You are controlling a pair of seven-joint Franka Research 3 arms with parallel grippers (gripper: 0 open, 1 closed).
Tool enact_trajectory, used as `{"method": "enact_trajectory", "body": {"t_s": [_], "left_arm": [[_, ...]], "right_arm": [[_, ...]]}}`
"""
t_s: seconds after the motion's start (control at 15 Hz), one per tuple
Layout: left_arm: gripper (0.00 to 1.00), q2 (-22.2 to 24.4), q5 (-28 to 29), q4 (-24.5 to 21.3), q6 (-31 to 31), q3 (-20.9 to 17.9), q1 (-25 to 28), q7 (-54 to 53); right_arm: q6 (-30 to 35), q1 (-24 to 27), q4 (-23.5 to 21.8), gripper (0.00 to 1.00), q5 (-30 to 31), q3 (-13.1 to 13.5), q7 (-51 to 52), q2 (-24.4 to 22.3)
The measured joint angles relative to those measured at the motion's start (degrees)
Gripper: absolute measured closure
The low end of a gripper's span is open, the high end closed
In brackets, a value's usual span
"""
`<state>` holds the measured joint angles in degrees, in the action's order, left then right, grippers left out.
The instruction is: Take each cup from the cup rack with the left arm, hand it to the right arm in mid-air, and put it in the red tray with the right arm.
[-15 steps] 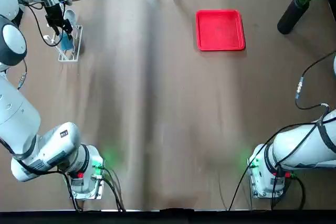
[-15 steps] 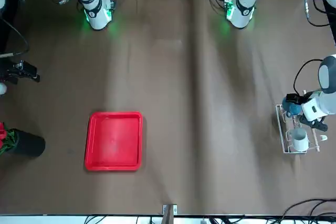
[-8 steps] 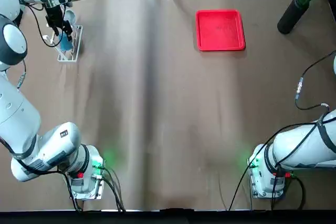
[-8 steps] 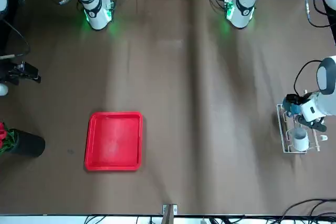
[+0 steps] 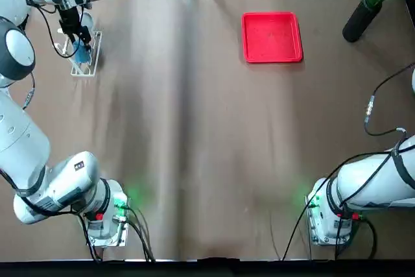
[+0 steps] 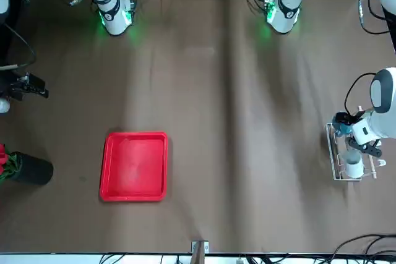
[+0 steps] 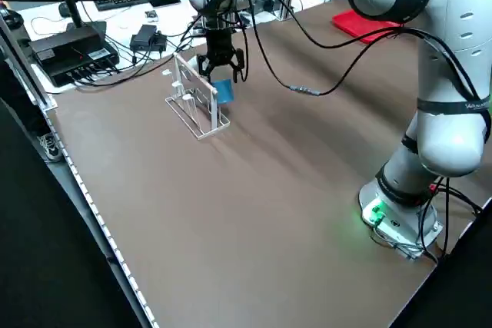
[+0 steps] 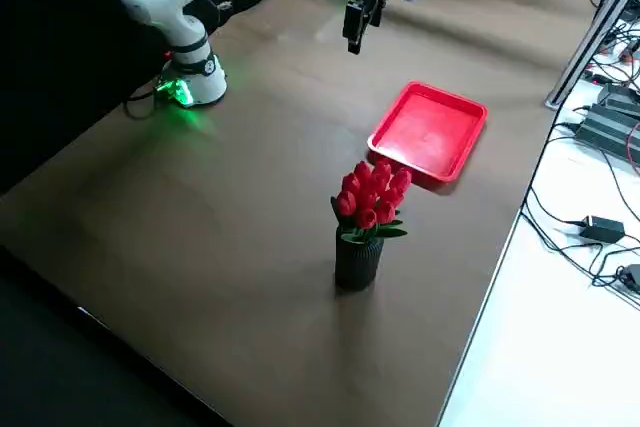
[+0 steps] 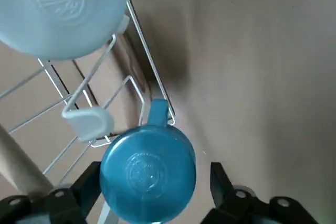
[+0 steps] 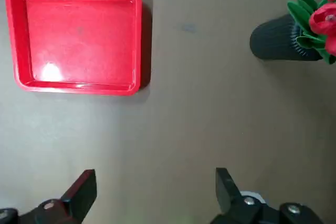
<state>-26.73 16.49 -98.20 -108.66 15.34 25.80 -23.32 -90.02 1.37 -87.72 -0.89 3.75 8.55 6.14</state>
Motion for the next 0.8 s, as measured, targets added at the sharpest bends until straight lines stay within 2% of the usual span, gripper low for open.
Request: {"method": "enact_trajectory", "body": {"t_s": [0.33,0.53,0.8], "left_arm": [[0.11,-0.3,0.3,0.1,-0.1,0.0,0.0,0.0],[0.16,-0.4,1.3,0.1,-0.1,0.0,0.0,0.0],[0.17,-0.4,1.4,0.1,-0.1,0.0,-0.1,-0.1]], "right_arm": [[0.0,0.0,0.0,0.00,0.0,0.0,0.0,0.0],[0.0,0.0,0.0,0.00,0.0,0.0,0.0,0.0],[-0.2,0.0,0.0,0.00,0.0,0.0,0.0,0.0]]}}
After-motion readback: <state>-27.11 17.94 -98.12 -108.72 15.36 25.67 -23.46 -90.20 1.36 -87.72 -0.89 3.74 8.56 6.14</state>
